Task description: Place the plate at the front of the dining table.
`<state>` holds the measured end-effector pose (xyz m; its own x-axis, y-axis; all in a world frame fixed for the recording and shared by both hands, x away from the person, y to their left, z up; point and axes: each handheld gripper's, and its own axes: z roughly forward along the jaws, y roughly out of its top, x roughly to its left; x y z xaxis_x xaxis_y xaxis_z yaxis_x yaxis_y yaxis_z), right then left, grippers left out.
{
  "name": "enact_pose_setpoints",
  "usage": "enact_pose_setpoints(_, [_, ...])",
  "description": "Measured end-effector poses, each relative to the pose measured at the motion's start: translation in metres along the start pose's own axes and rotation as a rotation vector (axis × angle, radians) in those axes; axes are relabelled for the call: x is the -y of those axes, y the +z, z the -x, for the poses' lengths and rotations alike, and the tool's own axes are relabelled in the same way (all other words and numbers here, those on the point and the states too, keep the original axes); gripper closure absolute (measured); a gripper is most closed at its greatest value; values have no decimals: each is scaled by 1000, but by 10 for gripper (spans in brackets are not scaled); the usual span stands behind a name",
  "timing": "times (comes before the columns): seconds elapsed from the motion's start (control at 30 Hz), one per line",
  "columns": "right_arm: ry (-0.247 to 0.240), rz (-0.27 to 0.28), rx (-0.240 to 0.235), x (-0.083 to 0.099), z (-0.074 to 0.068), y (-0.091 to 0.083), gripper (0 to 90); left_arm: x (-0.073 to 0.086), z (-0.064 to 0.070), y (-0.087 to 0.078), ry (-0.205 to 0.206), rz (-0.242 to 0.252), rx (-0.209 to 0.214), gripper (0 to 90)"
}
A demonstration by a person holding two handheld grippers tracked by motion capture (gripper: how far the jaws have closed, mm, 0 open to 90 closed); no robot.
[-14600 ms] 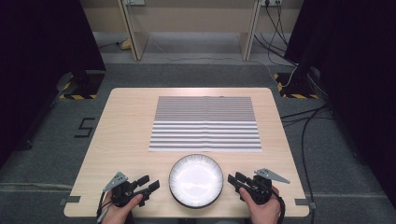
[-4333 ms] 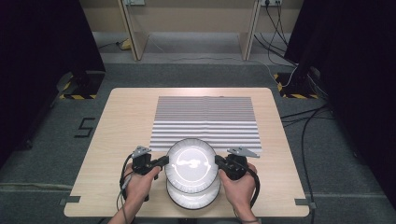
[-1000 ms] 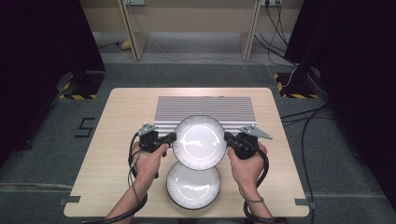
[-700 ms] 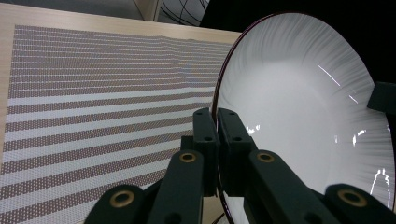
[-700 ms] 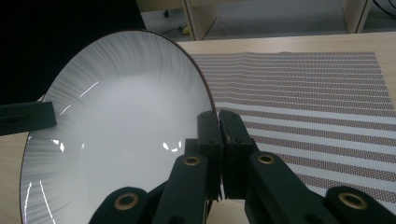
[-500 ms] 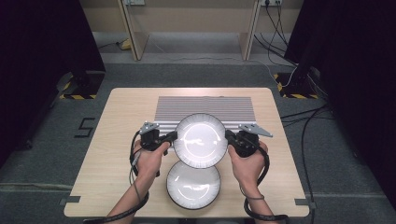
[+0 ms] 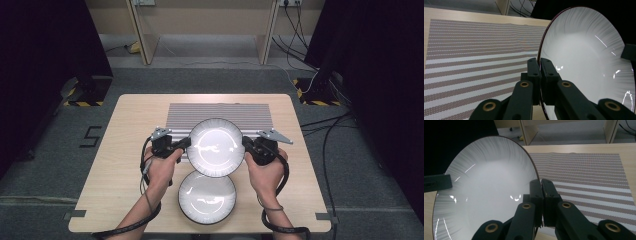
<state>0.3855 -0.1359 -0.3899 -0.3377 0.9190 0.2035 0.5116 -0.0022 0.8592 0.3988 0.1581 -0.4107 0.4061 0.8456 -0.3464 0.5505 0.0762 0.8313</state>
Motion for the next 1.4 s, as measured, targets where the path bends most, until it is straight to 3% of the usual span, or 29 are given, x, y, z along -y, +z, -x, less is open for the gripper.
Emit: enact_pose_setpoints(1.4, [24,15,11,-16,2,14,884,-18,-7,10,-11,5,-7,866])
